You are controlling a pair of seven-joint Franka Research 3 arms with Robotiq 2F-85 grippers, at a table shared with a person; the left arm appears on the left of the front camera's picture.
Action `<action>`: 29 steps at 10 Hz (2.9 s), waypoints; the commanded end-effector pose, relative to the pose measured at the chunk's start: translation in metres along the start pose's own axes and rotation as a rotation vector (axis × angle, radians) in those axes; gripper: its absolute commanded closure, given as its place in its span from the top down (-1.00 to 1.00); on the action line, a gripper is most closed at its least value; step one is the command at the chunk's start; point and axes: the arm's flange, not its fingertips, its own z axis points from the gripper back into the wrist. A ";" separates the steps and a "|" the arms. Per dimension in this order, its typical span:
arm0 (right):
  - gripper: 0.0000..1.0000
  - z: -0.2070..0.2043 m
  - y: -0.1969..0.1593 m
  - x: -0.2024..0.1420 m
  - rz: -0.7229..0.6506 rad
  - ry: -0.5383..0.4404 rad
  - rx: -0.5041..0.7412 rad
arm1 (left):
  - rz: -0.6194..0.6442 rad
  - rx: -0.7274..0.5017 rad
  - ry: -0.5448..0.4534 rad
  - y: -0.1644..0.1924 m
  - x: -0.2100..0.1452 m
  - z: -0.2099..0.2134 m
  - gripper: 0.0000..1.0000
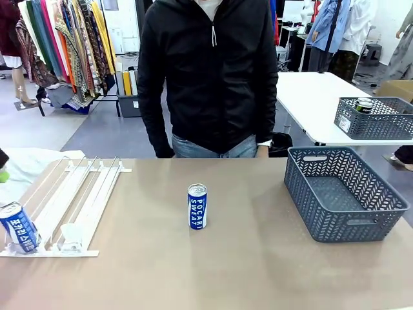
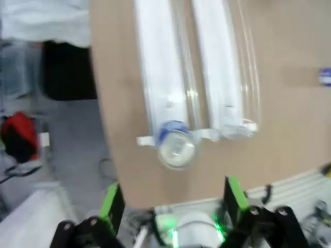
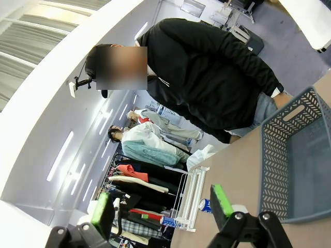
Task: Retrieve and store the cans from the dispenser.
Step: Pick up one can from the Automatic Can Dispenser and place it in the middle of the table.
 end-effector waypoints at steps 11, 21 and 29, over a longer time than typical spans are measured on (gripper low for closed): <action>1.00 -0.002 0.003 0.003 0.005 -0.021 0.028 | 0.027 -0.009 0.061 -0.007 -0.002 -0.065 1.00; 1.00 -0.002 0.003 0.003 0.005 -0.021 0.028 | 0.063 -0.079 0.245 -0.007 0.006 -0.132 1.00; 1.00 -0.002 0.003 0.003 0.005 -0.021 0.028 | 0.077 -0.029 0.224 -0.004 0.008 -0.140 -1.00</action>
